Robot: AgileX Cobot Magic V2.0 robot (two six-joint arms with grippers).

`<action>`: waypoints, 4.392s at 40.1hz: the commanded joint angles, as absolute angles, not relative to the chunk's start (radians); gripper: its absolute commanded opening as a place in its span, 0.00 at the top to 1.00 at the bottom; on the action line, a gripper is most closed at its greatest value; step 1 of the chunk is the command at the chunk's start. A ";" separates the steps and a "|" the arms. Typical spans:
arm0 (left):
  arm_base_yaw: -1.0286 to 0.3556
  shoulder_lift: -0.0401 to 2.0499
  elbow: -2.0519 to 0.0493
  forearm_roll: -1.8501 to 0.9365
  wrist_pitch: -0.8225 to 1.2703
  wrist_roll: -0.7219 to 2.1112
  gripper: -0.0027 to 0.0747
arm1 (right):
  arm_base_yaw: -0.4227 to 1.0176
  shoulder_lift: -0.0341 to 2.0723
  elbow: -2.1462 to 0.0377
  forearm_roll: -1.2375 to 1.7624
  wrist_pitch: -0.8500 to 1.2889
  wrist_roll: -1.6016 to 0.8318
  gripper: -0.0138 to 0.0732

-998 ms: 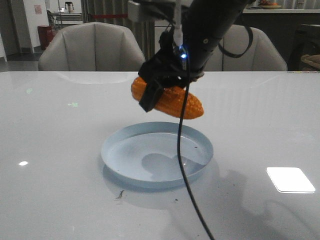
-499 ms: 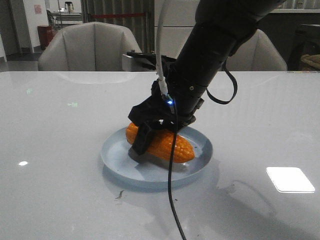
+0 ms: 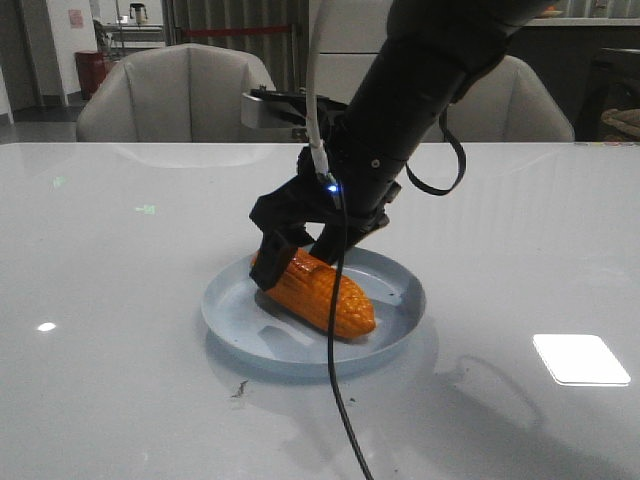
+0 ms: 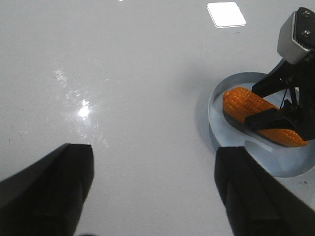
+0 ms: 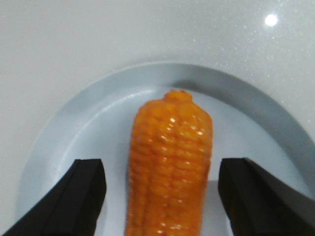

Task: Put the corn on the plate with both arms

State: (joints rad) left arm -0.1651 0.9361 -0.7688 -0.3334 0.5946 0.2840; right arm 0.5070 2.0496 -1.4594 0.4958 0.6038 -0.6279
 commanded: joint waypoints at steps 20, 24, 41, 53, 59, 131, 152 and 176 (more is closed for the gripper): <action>-0.162 0.924 -0.796 -0.350 0.527 0.276 0.24 | 0.218 1.750 -1.650 0.587 0.891 -0.541 0.16; -0.162 0.924 -0.796 -0.350 0.525 0.276 0.24 | 0.113 1.684 -1.642 0.586 0.966 -0.541 0.16; -0.162 0.924 -0.796 -0.346 0.461 0.276 0.24 | -0.187 1.257 -1.176 0.563 0.814 -0.541 0.16; -0.162 0.924 -0.796 -0.333 0.461 0.276 0.24 | -0.196 0.857 -0.758 0.526 0.554 -0.541 0.16; -0.162 0.924 -0.796 -0.333 0.459 0.276 0.24 | -0.196 0.755 -0.670 0.525 0.537 -0.541 0.16; -0.159 0.718 -0.669 -0.180 0.306 0.147 0.84 | -0.194 0.752 -0.660 0.531 0.576 -0.541 0.16; -0.032 0.219 -0.147 -0.035 -0.062 0.071 0.84 | -0.194 0.752 -0.660 0.531 0.576 -0.541 0.16; 0.022 -0.019 0.048 -0.047 -0.089 0.071 0.84 | -0.194 0.752 -0.660 0.531 0.575 -0.541 0.16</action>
